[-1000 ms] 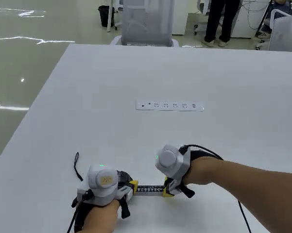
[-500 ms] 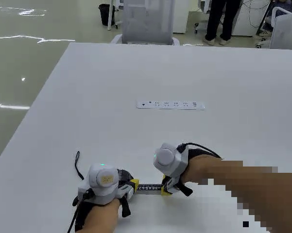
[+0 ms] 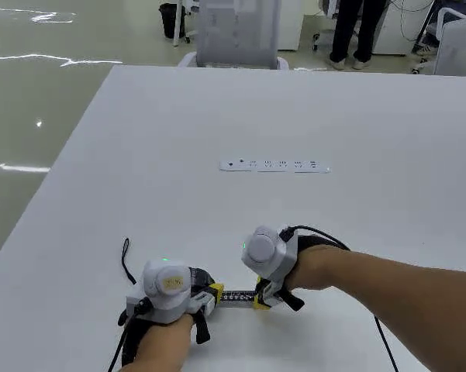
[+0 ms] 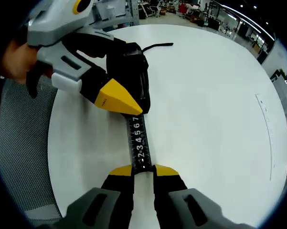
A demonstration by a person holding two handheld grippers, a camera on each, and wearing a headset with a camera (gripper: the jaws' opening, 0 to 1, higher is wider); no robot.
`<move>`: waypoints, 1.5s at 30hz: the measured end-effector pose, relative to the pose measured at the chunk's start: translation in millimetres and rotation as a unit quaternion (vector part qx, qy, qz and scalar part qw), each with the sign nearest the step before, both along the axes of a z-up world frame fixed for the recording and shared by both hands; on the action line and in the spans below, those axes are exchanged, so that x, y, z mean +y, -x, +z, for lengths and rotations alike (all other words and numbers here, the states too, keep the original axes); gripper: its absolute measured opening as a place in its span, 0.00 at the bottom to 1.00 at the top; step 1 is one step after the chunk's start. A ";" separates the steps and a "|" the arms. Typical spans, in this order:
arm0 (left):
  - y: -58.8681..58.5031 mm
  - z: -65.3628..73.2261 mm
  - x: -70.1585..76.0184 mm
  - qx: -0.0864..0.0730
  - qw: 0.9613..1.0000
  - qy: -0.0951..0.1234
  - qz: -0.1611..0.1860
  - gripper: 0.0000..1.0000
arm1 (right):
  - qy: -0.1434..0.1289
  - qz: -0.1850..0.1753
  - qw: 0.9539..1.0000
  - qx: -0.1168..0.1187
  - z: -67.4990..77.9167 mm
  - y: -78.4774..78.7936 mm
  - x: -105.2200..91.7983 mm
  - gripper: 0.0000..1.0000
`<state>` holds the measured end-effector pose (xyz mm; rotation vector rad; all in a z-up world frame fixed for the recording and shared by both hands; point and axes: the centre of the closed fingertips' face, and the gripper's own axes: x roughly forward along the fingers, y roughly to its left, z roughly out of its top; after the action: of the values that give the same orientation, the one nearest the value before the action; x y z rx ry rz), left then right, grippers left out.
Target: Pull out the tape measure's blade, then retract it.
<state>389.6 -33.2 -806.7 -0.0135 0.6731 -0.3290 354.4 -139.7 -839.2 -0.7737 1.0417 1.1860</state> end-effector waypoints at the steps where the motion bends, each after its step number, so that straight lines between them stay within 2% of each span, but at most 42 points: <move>1: 0.0 -0.1 0.0 0.000 1.000 0.000 0.000 0.62 | -0.001 0.001 1.000 0.000 0.1 0.1 1.0 0.15; 45: 0.0 0.2 0.0 -0.002 1.000 0.005 0.000 0.62 | -0.015 0.010 1.000 -0.004 -0.9 -2.9 23.0 0.15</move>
<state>389.6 -33.1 -806.5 -0.0218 0.6674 -0.3331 357.3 -116.7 -840.2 -0.7669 1.0101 1.2119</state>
